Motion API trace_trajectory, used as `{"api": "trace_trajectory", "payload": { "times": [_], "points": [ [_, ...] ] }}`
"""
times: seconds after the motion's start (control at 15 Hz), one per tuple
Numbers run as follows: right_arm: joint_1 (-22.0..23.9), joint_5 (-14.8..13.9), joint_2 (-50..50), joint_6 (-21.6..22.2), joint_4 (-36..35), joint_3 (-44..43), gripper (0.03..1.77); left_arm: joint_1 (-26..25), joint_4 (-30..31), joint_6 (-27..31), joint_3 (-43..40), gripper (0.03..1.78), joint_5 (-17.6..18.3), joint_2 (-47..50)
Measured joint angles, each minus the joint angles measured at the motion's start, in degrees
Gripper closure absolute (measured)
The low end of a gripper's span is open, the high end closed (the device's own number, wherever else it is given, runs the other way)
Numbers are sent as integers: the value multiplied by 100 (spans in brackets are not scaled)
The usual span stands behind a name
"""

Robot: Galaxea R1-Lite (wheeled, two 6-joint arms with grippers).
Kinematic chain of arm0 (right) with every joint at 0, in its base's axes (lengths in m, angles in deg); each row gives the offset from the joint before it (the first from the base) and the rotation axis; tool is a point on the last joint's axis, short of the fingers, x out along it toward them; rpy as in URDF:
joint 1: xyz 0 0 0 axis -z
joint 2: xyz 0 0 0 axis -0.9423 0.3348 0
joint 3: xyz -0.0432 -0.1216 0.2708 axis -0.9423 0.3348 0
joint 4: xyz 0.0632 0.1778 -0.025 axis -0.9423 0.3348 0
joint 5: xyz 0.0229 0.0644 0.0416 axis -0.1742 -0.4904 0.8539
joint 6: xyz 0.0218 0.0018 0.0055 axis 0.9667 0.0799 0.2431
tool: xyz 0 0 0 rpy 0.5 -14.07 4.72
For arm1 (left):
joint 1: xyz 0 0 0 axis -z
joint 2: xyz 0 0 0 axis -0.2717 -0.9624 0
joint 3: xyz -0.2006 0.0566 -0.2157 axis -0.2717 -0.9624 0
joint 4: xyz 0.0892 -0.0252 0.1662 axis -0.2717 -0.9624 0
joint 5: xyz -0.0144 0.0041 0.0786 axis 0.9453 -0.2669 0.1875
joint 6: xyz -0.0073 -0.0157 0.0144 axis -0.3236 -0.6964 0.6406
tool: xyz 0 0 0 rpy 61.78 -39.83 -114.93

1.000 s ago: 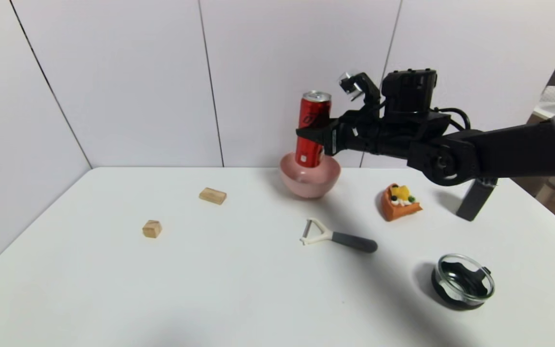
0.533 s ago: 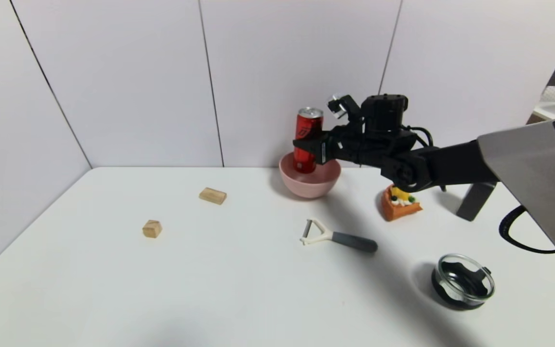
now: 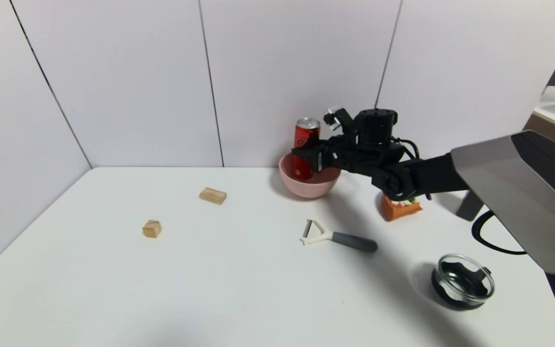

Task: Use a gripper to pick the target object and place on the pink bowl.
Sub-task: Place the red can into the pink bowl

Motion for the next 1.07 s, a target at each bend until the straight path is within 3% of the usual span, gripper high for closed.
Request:
{"api": "trace_trajectory", "payload": {
  "times": [1.07],
  "points": [
    [29,15,107,-44,-105,276,90,0,0,0,0,12,2,0]
  ]
}}
